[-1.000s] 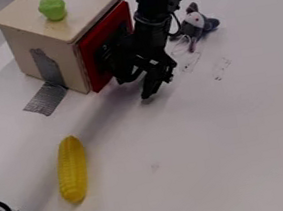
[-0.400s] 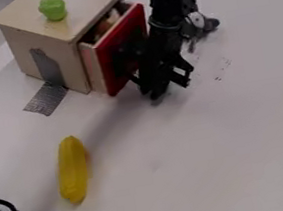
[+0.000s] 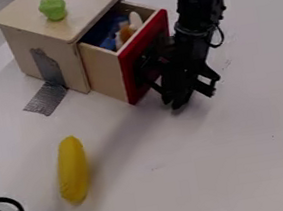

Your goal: Open the drawer

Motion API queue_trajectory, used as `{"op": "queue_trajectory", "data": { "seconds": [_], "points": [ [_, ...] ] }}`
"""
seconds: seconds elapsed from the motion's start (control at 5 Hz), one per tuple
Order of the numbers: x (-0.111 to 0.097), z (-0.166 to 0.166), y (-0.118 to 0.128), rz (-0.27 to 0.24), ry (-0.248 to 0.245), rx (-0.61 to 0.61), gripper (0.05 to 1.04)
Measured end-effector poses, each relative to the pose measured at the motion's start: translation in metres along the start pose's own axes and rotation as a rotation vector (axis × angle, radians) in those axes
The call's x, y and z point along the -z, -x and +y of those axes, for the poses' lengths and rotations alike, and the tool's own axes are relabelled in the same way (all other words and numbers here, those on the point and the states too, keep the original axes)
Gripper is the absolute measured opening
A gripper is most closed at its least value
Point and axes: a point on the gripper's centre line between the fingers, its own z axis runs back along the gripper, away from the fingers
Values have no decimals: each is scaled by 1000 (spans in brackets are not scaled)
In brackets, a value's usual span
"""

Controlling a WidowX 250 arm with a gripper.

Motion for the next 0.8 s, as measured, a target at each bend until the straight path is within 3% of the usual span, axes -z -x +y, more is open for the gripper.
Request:
{"op": "queue_trajectory", "data": {
  "seconds": [0.2, 0.4, 0.6, 0.8],
  "points": [
    [-2, -13, -3, -12, 11, 20, 441],
    [-22, -12, 0, -85, 21, -34, 759],
    [-54, -12, 10, -176, 31, -81, 993],
    [-85, -9, 25, -241, 52, -122, 999]
  ]
}}
